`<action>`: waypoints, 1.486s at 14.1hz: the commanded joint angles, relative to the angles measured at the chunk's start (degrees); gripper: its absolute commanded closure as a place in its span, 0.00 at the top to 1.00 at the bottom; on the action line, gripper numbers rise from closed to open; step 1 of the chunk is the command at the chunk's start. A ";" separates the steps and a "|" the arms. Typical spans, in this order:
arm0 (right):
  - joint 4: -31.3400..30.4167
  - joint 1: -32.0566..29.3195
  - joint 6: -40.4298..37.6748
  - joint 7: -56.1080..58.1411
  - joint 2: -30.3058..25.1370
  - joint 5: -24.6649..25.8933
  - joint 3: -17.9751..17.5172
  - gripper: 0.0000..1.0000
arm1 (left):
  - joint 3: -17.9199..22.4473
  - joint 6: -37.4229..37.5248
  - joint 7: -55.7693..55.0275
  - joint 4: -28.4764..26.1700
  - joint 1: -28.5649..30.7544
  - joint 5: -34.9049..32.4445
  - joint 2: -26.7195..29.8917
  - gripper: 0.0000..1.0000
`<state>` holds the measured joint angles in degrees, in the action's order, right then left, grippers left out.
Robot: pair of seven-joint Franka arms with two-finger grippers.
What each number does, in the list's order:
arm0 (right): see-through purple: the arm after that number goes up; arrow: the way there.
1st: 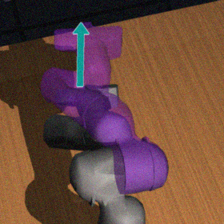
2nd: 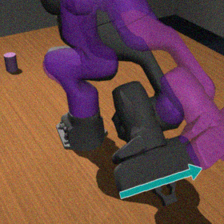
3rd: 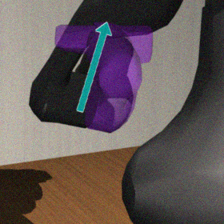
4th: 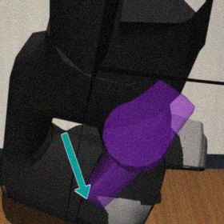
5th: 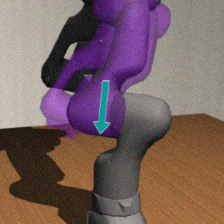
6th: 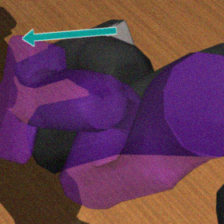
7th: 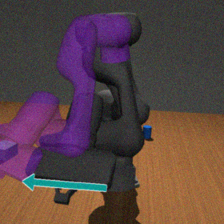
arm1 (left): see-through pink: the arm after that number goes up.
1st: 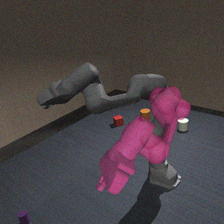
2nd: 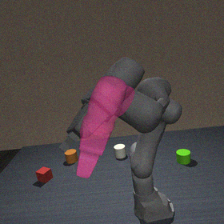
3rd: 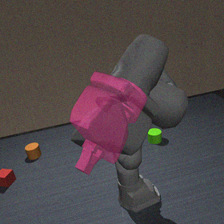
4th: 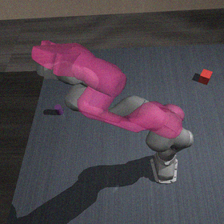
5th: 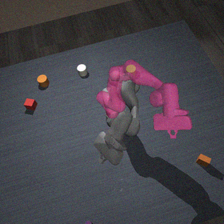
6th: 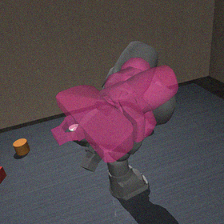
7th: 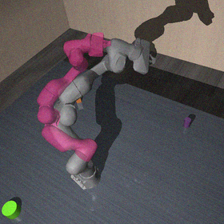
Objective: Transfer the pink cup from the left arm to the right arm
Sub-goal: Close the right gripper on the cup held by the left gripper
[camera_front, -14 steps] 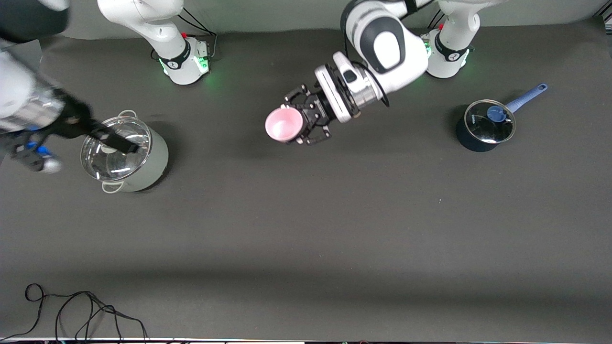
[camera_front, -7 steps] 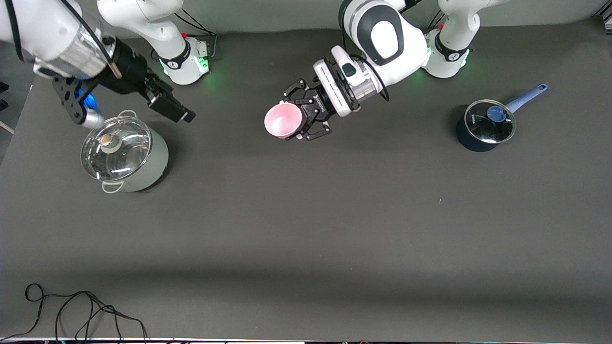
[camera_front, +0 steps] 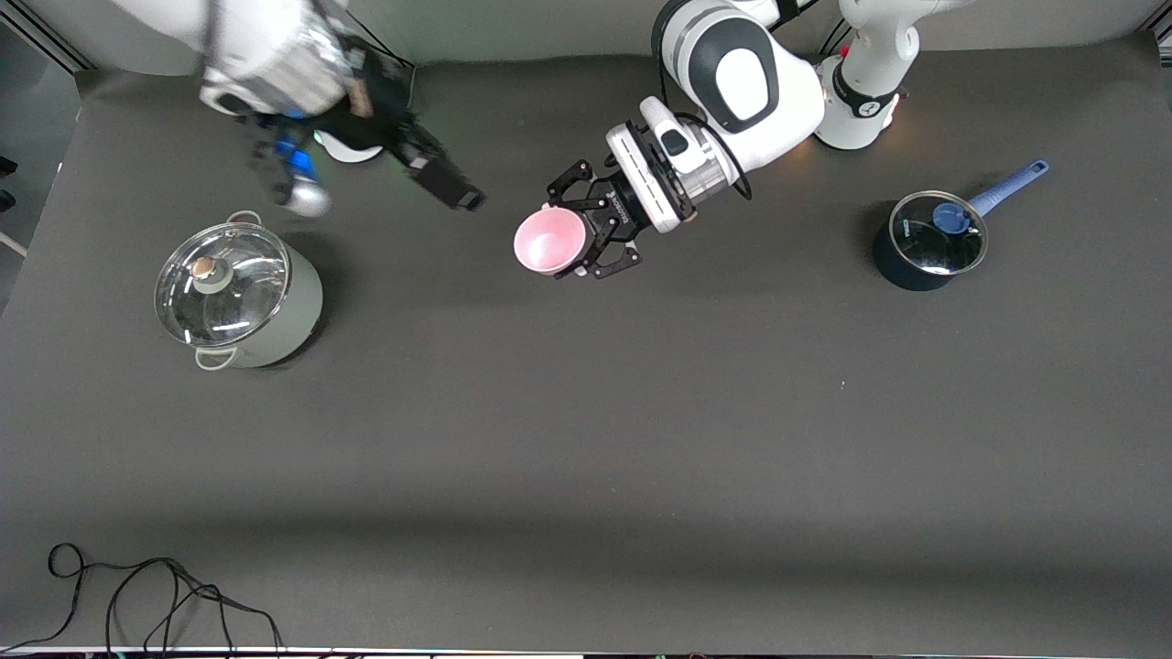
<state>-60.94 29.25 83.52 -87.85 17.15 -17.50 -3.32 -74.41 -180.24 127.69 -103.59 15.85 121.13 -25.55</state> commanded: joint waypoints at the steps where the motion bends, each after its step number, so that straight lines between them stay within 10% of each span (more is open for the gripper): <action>1: 3.98 4.04 -0.38 -1.54 4.73 4.13 0.59 0.99 | 0.50 -0.29 -0.34 0.40 -0.47 -0.11 1.02 0.29; 11: 3.90 6.17 -1.26 -1.36 10.36 4.93 0.15 0.91 | 0.50 -0.46 -0.34 0.40 -0.38 -0.02 1.02 0.29; 14: 4.07 6.17 -1.17 -1.10 10.37 4.93 0.15 0.09 | 0.50 -0.47 -0.34 0.32 -0.38 -0.02 1.02 0.30; 21: 4.07 5.64 -1.17 -0.48 9.92 4.93 0.50 0.00 | 0.58 -0.47 -0.34 0.31 -0.38 -0.02 0.94 0.32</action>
<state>-58.28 34.86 83.34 -87.99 26.82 -13.26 -3.13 -74.33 -180.25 127.79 -103.58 15.70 121.07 -25.53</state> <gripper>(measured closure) 0.899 0.330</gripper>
